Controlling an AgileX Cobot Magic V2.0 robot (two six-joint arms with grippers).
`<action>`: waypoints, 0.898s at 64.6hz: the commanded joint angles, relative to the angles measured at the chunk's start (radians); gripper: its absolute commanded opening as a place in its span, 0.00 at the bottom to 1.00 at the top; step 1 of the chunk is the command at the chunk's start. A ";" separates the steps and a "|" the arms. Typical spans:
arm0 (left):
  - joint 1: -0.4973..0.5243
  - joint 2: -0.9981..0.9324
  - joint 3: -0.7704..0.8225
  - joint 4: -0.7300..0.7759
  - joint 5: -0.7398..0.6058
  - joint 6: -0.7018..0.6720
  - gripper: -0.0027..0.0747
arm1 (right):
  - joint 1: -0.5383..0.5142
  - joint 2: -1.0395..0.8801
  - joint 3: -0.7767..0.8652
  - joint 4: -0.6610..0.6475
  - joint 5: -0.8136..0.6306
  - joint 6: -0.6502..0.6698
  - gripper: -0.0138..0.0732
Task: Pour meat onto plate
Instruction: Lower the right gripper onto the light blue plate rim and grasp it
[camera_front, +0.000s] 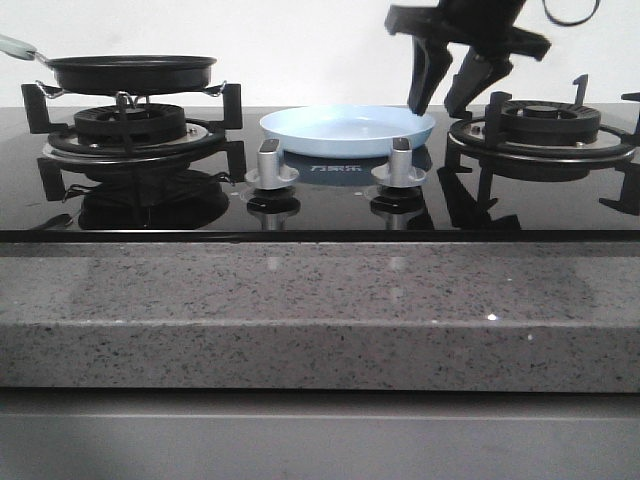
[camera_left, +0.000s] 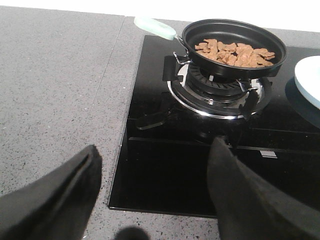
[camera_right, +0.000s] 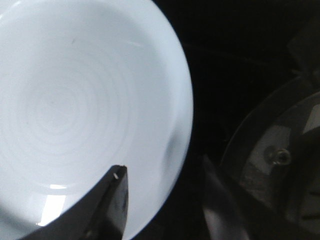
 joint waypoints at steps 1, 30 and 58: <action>-0.008 0.006 -0.036 0.001 -0.083 -0.002 0.63 | -0.002 -0.051 -0.037 0.035 -0.050 -0.013 0.58; -0.008 0.006 -0.036 0.001 -0.083 -0.002 0.63 | -0.002 -0.004 -0.037 0.070 -0.020 -0.014 0.48; -0.008 0.006 -0.036 0.001 -0.083 -0.002 0.63 | -0.002 -0.008 -0.037 0.077 -0.073 -0.010 0.03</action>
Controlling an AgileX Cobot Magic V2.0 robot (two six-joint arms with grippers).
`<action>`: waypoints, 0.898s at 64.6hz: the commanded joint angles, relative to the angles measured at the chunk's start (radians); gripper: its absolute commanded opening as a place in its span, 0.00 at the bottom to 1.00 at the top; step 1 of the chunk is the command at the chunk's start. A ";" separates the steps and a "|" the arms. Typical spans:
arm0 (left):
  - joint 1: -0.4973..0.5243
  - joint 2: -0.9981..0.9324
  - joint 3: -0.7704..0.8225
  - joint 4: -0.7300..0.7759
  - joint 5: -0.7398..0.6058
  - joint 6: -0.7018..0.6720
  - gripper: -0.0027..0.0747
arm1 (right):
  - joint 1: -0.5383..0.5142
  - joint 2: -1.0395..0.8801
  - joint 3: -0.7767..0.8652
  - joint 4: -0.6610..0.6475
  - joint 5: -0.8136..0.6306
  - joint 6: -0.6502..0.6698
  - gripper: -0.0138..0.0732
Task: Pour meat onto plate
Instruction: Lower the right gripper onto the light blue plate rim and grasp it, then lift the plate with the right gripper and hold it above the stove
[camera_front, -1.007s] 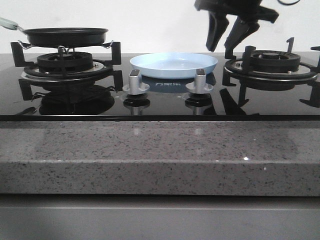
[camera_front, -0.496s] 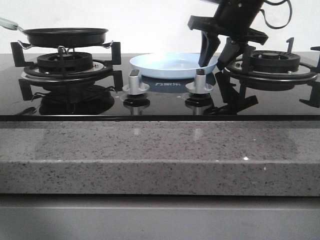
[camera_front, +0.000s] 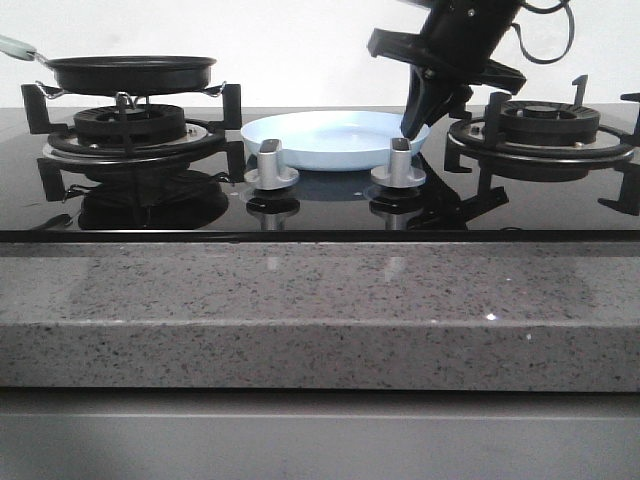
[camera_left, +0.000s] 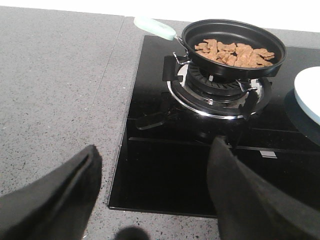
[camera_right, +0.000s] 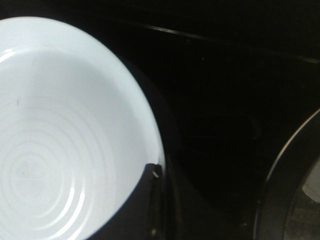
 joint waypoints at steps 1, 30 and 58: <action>-0.008 0.006 -0.036 0.001 -0.083 -0.002 0.63 | -0.002 -0.064 -0.025 0.002 -0.048 -0.010 0.03; -0.008 0.006 -0.036 0.001 -0.083 -0.002 0.63 | 0.007 -0.252 0.015 0.021 0.000 -0.015 0.03; -0.008 0.006 -0.036 0.001 -0.085 -0.002 0.63 | 0.044 -0.651 0.594 0.131 -0.278 -0.137 0.03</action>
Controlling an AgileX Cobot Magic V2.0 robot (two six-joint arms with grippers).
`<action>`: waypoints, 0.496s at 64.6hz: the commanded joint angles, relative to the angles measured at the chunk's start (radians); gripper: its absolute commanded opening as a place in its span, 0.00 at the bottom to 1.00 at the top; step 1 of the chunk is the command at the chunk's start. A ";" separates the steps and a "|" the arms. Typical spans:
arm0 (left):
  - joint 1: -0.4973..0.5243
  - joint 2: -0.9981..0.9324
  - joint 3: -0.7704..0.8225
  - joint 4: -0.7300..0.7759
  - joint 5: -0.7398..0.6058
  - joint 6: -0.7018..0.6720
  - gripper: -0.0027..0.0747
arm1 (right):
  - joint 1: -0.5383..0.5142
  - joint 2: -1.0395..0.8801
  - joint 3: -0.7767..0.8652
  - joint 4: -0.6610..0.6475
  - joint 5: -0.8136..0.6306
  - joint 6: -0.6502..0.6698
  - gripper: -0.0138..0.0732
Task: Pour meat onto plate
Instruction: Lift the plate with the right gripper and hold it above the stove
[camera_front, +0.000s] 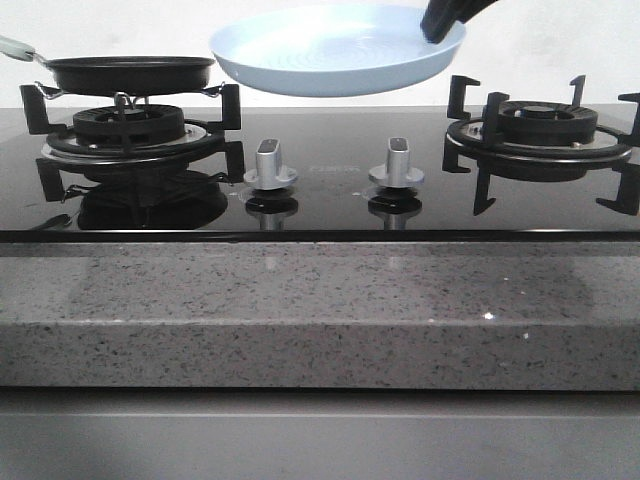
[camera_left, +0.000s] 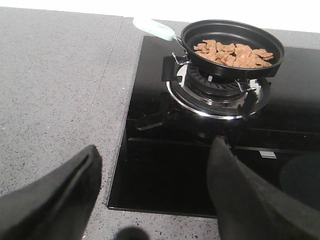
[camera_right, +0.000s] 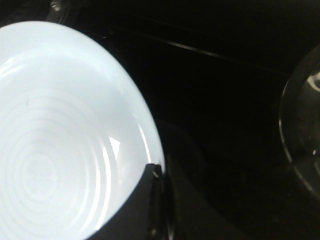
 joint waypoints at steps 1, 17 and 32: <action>-0.008 0.006 -0.036 0.001 -0.083 -0.002 0.63 | -0.001 -0.125 0.081 0.071 -0.122 -0.048 0.03; -0.008 0.006 -0.036 0.001 -0.089 -0.002 0.63 | -0.001 -0.215 0.294 0.124 -0.215 -0.097 0.03; -0.008 0.006 -0.036 0.001 -0.089 -0.002 0.63 | 0.036 -0.213 0.355 0.122 -0.282 -0.135 0.03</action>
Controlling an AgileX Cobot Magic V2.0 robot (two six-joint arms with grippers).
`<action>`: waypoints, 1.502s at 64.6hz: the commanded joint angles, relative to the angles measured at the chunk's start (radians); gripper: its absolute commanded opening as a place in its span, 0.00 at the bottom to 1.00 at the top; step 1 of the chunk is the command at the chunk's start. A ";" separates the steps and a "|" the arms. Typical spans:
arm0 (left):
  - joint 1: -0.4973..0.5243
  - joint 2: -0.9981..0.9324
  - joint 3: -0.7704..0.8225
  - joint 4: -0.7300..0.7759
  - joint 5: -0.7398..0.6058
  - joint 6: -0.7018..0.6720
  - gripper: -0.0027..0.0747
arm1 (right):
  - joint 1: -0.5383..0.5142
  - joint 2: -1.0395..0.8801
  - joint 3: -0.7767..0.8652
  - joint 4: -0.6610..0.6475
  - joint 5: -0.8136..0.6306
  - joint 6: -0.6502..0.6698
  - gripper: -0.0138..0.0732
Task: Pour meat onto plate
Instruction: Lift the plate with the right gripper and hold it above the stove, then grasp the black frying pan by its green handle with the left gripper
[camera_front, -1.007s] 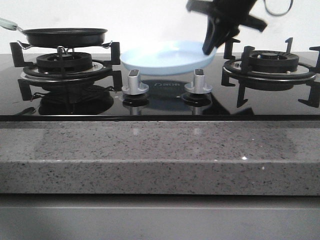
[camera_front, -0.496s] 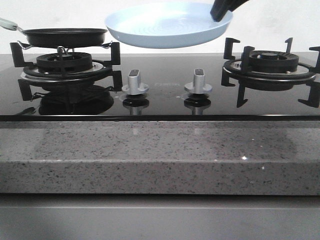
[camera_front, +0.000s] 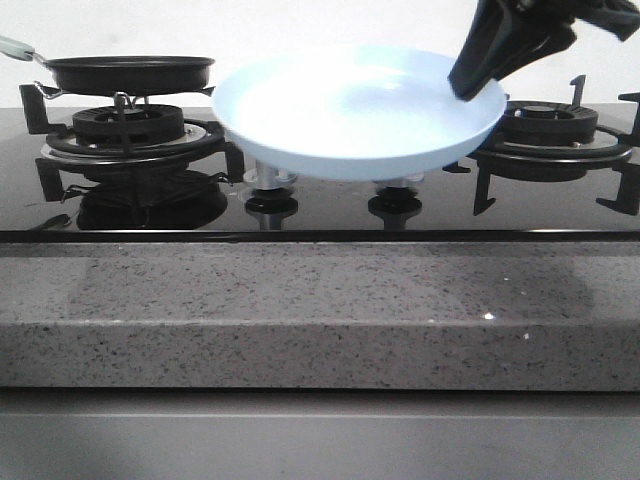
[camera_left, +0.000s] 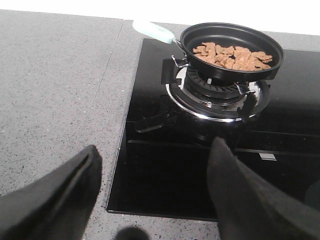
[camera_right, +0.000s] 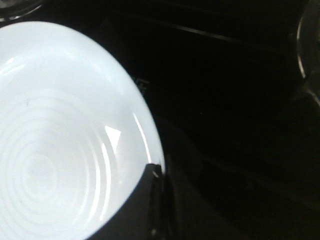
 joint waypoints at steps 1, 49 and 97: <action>-0.008 0.006 -0.036 0.001 -0.081 -0.002 0.63 | 0.015 -0.043 -0.016 0.036 -0.088 -0.019 0.03; -0.008 0.031 -0.049 -0.023 -0.071 -0.002 0.63 | 0.015 0.028 -0.016 0.032 -0.095 -0.019 0.03; 0.240 0.626 -0.493 -0.544 0.167 0.424 0.84 | 0.015 0.028 -0.016 0.032 -0.092 -0.019 0.03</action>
